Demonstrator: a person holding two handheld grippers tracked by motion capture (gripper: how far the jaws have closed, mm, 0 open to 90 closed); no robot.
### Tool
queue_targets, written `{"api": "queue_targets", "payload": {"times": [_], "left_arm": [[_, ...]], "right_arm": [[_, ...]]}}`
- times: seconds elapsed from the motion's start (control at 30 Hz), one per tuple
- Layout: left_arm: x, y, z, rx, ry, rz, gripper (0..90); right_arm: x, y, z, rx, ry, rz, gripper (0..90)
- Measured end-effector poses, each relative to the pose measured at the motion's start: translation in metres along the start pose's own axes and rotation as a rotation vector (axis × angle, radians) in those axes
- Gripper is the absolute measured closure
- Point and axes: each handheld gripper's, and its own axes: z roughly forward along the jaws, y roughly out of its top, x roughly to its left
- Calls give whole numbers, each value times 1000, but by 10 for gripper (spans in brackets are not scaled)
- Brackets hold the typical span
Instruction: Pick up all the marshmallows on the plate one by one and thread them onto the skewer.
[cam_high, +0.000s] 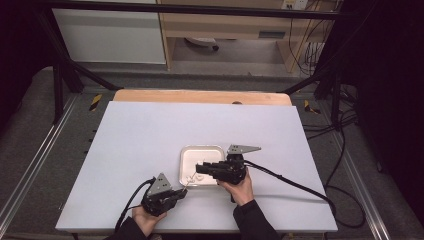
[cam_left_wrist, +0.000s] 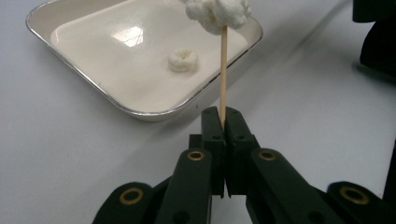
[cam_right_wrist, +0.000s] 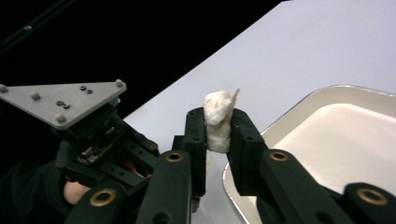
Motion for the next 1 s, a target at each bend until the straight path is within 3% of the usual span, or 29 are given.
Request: {"api": "queue_targets", "payload": {"times": [0.1, 0.17, 0.27, 0.33, 0.4, 0.5, 1.0], "left_arm": [[1, 0, -1, -13, -4, -7, 885], [1, 0, -1, -10, -3, -5, 885], [1, -1, -2, -13, -6, -7, 886], [1, 0, -2, -13, -9, -2, 886], [0, 0, -2, -14, -9, 1, 886], [0, 0, -2, -15, -10, 3, 885], [-1, 0, 0, 6, -2, 7, 886]], "right_arm": [[1, 1, -1, -11, 4, -5, 677], [1, 3, -3, -26, -17, -10, 558], [1, 6, -4, -40, -22, -12, 561], [1, 8, -6, -53, -23, -9, 599], [1, 10, -6, -58, -18, -11, 720], [1, 8, -5, -44, -13, -4, 775], [2, -1, 0, -45, 9, 7, 809]]}}
